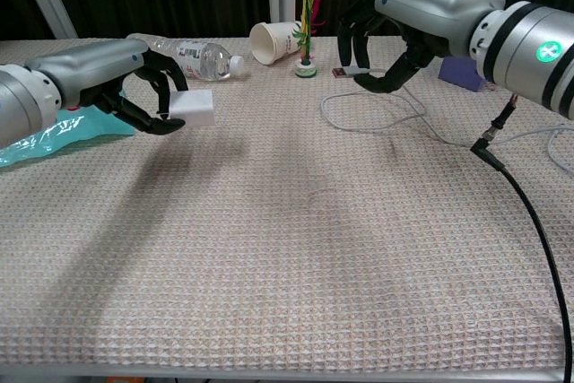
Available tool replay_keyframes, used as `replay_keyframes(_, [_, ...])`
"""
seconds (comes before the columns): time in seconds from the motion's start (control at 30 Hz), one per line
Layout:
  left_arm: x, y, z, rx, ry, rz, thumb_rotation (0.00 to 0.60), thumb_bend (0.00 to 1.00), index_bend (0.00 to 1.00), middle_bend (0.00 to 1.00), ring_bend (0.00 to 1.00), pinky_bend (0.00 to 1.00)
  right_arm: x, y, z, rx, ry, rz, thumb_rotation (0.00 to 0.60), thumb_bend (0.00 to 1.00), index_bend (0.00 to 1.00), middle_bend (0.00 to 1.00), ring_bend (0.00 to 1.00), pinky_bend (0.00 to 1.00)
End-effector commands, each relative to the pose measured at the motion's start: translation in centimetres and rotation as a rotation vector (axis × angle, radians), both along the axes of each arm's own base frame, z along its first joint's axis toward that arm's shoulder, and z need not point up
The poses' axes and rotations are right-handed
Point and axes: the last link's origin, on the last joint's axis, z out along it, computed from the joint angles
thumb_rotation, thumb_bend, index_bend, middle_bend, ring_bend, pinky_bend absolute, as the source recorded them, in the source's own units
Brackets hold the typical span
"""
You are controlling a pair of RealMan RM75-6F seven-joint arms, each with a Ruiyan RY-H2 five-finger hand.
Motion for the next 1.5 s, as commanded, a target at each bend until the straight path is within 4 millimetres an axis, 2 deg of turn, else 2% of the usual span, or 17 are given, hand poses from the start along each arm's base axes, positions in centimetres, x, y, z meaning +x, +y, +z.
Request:
replay_keyframes(0.03, [0.3,-0.2,0.4,0.017,-0.005,-0.003,0.448,0.38,0.52,0.48,0.26,0.17,1.6,-0.9,-1.7,0.043,-0.004,-0.018,0.600,0.35,0.63,0.54,0.18,0.00])
replay_keyframes(0.3, [1.2,-0.8,0.7,0.056,-0.028,-0.040,0.450,0.38,0.52,0.48,0.26,0.17,4.1,-2.5,-4.0,0.086,-0.038,-0.062,0.600,0.35,0.63,0.54,0.18,0.00])
replay_keyframes(0.57, [2.2,-1.1,0.7,0.084,-0.022,-0.072,0.451,0.38,0.52,0.48,0.26,0.17,6.5,-2.8,-5.1,0.112,-0.078,-0.071,0.600,0.35,0.63,0.54,0.18,0.00])
replay_keyframes(1.5, [3.9,-1.0,0.4,0.116,-0.049,-0.091,0.442,0.38,0.52,0.47,0.26,0.17,7.9,-3.5,-6.4,0.139,-0.158,-0.133,0.600,0.35,0.63,0.54,0.19,0.00])
